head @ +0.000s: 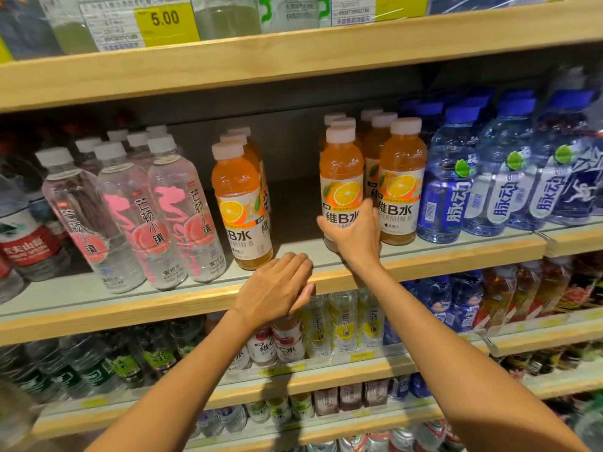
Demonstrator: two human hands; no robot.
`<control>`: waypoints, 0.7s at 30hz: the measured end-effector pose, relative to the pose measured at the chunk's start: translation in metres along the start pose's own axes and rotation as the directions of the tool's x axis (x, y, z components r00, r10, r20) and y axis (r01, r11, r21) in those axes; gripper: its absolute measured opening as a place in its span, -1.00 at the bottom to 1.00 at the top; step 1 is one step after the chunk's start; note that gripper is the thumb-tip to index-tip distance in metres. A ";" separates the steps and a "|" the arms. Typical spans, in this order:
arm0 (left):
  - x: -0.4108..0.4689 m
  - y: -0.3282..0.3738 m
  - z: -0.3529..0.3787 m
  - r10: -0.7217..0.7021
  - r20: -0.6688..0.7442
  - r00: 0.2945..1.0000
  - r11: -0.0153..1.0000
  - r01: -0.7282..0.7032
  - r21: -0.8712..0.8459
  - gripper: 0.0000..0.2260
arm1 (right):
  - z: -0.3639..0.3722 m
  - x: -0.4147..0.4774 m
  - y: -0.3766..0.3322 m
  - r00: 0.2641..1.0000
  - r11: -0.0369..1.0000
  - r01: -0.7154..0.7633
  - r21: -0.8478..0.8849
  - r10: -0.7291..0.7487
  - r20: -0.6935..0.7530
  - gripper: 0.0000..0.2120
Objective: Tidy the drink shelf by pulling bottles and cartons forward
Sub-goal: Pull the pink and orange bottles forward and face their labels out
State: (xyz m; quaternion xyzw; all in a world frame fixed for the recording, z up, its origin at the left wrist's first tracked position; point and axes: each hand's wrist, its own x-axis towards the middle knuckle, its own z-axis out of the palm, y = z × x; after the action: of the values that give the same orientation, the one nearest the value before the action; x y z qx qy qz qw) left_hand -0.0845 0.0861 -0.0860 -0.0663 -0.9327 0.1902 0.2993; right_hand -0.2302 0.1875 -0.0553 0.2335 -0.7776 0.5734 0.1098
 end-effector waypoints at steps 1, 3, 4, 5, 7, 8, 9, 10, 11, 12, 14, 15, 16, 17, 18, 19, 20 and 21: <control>0.001 0.000 -0.002 -0.004 0.009 1.000 1.000 0.004 -0.008 -0.67 | -0.001 -0.001 0.000 1.000 1.000 0.023 0.013 -0.023 0.005 -0.34; 0.003 0.001 -0.006 -0.057 0.031 0.998 0.997 0.058 -0.059 -0.66 | -0.006 -0.004 0.001 0.997 0.995 0.071 0.065 -0.074 0.033 -0.35; 0.005 0.003 -0.009 -0.127 0.039 0.991 0.985 0.130 -0.116 -0.65 | -0.009 -0.005 0.001 0.994 0.991 0.086 0.103 -0.092 0.054 -0.37; 0.008 0.005 -0.012 -0.228 0.043 0.973 0.953 0.232 -0.197 -0.64 | -0.012 -0.007 0.002 0.992 0.986 0.089 0.139 -0.101 0.079 -0.40; 0.016 0.010 -0.021 -0.461 0.065 0.885 0.792 0.444 -0.419 -0.71 | -0.021 -0.010 0.001 0.986 0.978 0.075 0.196 -0.103 0.135 -0.40; 0.023 0.011 -0.027 -0.561 0.063 0.825 0.671 0.499 -0.549 -0.76 | -0.026 -0.012 0.001 0.981 0.973 0.068 0.223 -0.106 0.165 -0.41; 0.033 0.011 -0.034 -0.647 0.068 0.760 0.529 0.511 -0.678 -0.81 | -0.031 -0.013 -0.001 0.974 0.967 0.065 0.245 -0.115 0.195 -0.41; 0.045 0.011 -0.044 -0.708 0.097 0.700 0.369 0.483 -0.794 -0.83 | -0.036 -0.015 -0.002 0.966 0.962 0.064 0.264 -0.126 0.225 -0.40; 0.058 0.011 -0.055 -0.739 0.142 0.659 0.214 0.430 -0.877 -0.82 | -0.042 -0.018 -0.005 0.956 0.958 0.069 0.277 -0.143 0.256 -0.40; 0.070 0.011 -0.066 -0.745 0.184 0.641 0.094 0.375 -0.922 -0.80 | -0.047 -0.022 -0.008 0.944 0.956 0.080 0.284 -0.164 0.287 -0.40; 0.090 0.014 -0.084 -0.725 0.248 0.642 -0.062 0.299 -0.952 -0.70 | -0.054 -0.032 -0.015 0.916 0.953 0.102 0.284 -0.201 0.347 -0.40; 0.097 0.018 -0.092 -0.719 0.274 0.639 -0.113 0.281 -0.953 -0.65 | -0.056 -0.039 -0.019 0.905 0.953 0.101 0.284 -0.207 0.372 -0.38; 0.101 0.021 -0.098 -0.726 0.282 0.627 -0.138 0.268 -0.953 -0.64 | -0.057 -0.046 -0.024 0.899 0.954 0.091 0.285 -0.202 0.390 -0.37; 0.104 0.025 -0.102 -0.750 0.268 0.605 -0.135 0.257 -0.957 -0.66 | -0.057 -0.054 -0.029 0.899 0.958 0.076 0.278 -0.186 0.395 -0.37; 0.104 0.027 -0.105 -0.781 0.244 0.575 -0.114 0.252 -0.961 -0.70 | -0.057 -0.063 -0.034 0.908 0.964 0.065 0.257 -0.164 0.386 -0.38; 0.103 0.029 -0.106 -0.806 0.224 0.548 -0.103 0.243 -0.965 -0.76 | -0.056 -0.070 -0.038 0.920 0.971 0.066 0.228 -0.148 0.364 -0.39; 0.101 0.029 -0.108 -0.819 0.218 0.531 -0.109 0.229 -0.967 -0.82 | -0.056 -0.076 -0.041 0.927 0.974 0.072 0.216 -0.146 0.345 -0.40; 0.099 0.029 -0.109 -0.824 0.232 0.518 -0.133 0.221 -0.966 -0.85 | -0.056 -0.080 -0.043 0.926 0.970 0.082 0.230 -0.160 0.343 -0.41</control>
State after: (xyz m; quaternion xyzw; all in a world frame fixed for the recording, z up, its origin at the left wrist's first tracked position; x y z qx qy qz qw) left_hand -0.1010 0.1705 0.0368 0.1256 -0.6441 -0.6057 0.4499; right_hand -0.1451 0.2498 -0.0369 0.3922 -0.7031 0.5926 -0.0240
